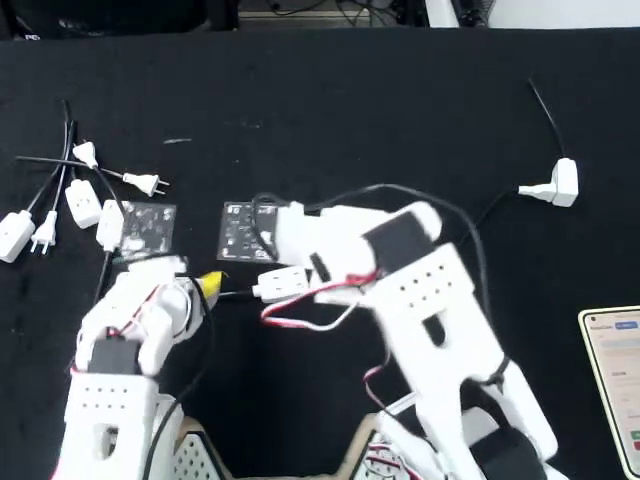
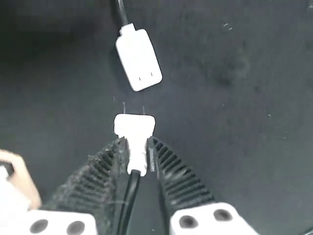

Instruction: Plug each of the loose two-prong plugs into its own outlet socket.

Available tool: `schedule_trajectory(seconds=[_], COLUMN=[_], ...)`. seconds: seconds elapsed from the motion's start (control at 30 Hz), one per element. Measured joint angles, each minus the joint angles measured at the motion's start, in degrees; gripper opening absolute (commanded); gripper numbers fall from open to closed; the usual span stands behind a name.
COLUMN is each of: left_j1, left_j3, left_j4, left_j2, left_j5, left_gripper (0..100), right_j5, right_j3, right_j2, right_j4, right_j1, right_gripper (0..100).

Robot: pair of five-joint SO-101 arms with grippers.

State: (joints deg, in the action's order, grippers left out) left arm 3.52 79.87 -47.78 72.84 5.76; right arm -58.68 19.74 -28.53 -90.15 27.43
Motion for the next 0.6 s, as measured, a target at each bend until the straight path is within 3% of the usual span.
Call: schedule_trajectory(seconds=[0.27, 0.6], left_j1=[-4.31, -7.12], left_j3=[-8.44, -11.08], left_j4=[1.93, 9.32], left_j2=[-22.42, -36.40], left_j5=[0.09, 0.09], left_gripper=[29, 29], right_j5=[-8.97, -9.32], right_j3=[-1.32, -1.32], right_j2=[1.67, 1.67], right_j4=[-3.34, -6.24], right_j1=[-9.58, -10.64], right_gripper=[1.0, 1.0])
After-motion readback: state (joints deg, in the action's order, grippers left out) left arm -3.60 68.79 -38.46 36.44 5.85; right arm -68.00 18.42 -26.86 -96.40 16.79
